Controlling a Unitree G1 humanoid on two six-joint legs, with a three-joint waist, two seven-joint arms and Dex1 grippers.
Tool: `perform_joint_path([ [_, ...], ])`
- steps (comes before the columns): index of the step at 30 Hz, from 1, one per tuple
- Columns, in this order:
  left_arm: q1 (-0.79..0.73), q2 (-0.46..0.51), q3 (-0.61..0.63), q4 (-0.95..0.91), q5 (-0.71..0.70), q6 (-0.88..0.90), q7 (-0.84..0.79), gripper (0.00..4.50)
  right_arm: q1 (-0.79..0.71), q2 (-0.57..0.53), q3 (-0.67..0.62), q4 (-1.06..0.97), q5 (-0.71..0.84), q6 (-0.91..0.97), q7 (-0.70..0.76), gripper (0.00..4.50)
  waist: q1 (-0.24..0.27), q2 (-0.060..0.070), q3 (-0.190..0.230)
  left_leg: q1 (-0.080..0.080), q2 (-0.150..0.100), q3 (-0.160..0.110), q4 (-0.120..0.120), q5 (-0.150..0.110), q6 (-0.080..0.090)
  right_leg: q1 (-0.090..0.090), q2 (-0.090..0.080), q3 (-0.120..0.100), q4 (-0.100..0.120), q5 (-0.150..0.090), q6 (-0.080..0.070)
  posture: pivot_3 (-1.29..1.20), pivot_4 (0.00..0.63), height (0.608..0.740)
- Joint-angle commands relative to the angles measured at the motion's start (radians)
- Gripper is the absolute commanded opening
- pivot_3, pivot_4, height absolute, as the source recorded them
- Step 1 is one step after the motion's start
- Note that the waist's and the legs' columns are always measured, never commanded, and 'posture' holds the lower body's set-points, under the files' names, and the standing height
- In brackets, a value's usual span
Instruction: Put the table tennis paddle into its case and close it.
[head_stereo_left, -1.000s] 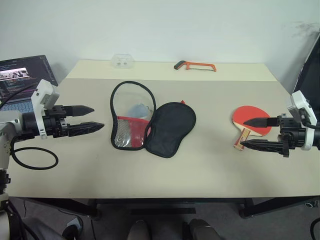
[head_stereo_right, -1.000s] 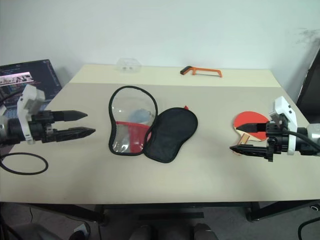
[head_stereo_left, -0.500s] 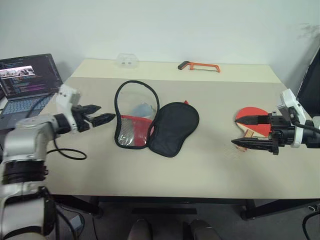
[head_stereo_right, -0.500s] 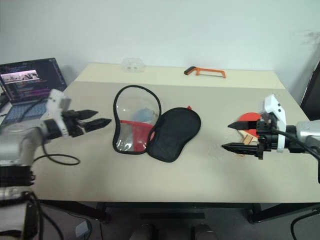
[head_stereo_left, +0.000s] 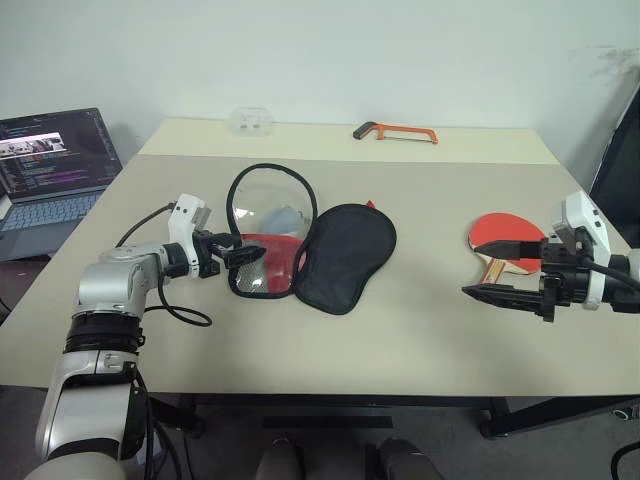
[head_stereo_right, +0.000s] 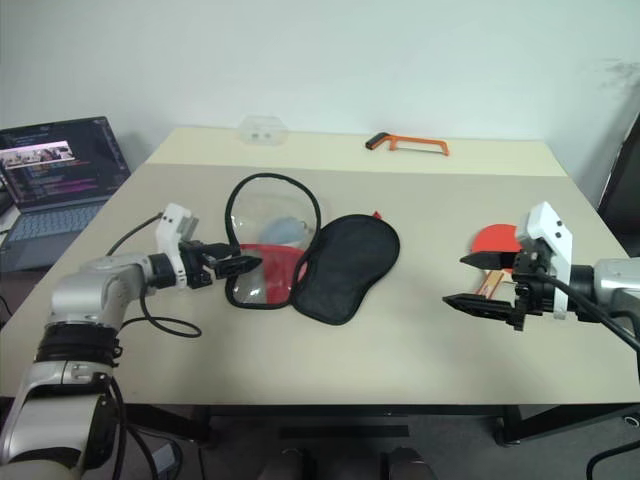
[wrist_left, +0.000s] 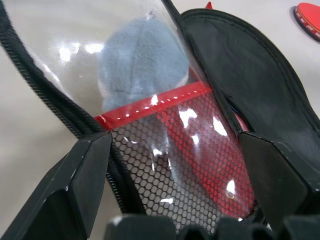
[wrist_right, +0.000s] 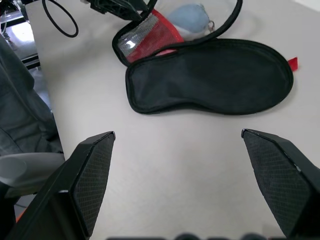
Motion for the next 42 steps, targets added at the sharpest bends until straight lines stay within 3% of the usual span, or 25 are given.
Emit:
perform_joint_path([
  [1, -0.011, 0.036, 0.05, -0.034, -0.022, -0.01, -0.02, 4.39, 0.014, -0.022, -0.044, -0.032, 0.002, -0.003, -0.017, 4.47, 0.0, 0.0, 0.0, 0.0, 0.0, 0.0, 0.0, 0.0, 0.0, 0.0, 0.0, 0.0, 0.0, 0.0, 0.0, 0.0, 0.15, 0.74],
  [10, 0.021, 0.11, 0.129, 0.016, -0.067, -0.014, -0.092, 4.39, 0.068, -0.043, -0.083, -0.056, 0.016, 0.004, -0.033, 4.47, -0.005, 0.0, 0.0, 0.0, 0.0, 0.0, 0.0, 0.0, 0.0, 0.0, 0.0, 0.0, 0.0, 0.0, 0.0, 0.0, 0.15, 0.74],
  [21, -0.055, -0.064, 0.024, 0.228, 0.055, -0.086, 0.015, 4.39, 0.05, -0.055, -0.063, -0.046, 0.009, 0.003, -0.038, 4.47, 0.001, -0.001, 0.0, 0.0, -0.002, -0.001, 0.001, 0.001, 0.001, 0.001, -0.001, 0.0, 0.0, 0.001, 0.002, 0.0, 0.15, 0.74],
  [26, -0.064, -0.108, 0.028, 0.215, 0.036, -0.084, -0.015, 4.39, 0.055, -0.051, -0.069, -0.057, 0.01, 0.006, -0.048, 4.47, 0.001, -0.001, 0.0, -0.001, -0.002, -0.001, 0.001, 0.001, 0.001, 0.0, -0.001, 0.0, 0.0, 0.001, 0.002, 0.0, 0.15, 0.74],
  [29, -0.064, -0.129, 0.038, 0.191, 0.021, -0.062, -0.015, 3.8, 0.065, -0.048, -0.075, -0.068, 0.015, 0.009, -0.055, 4.5, 0.0, 0.0, 0.0, -0.001, -0.002, -0.001, 0.001, 0.001, 0.001, 0.0, -0.001, 0.0, 0.0, 0.001, 0.002, 0.0, 0.15, 0.74],
  [39, -0.122, -0.305, 0.086, 0.173, 0.031, -0.074, 0.261, 0.09, 0.059, -0.045, -0.072, -0.077, 0.022, 0.015, -0.068, 4.5, 0.007, -0.001, 0.0, -0.001, -0.004, -0.002, 0.001, 0.001, 0.001, 0.001, -0.002, 0.0, 0.0, 0.002, 0.003, 0.0, 0.15, 0.74],
  [42, -0.148, -0.369, 0.104, 0.186, 0.028, -0.107, 0.334, 0.02, 0.052, -0.046, -0.065, -0.073, 0.017, 0.011, -0.069, 4.5, 0.011, -0.001, 0.0, -0.001, -0.005, -0.003, 0.002, 0.001, 0.002, 0.002, -0.003, 0.0, -0.001, 0.002, 0.004, 0.0, 0.15, 0.74],
])
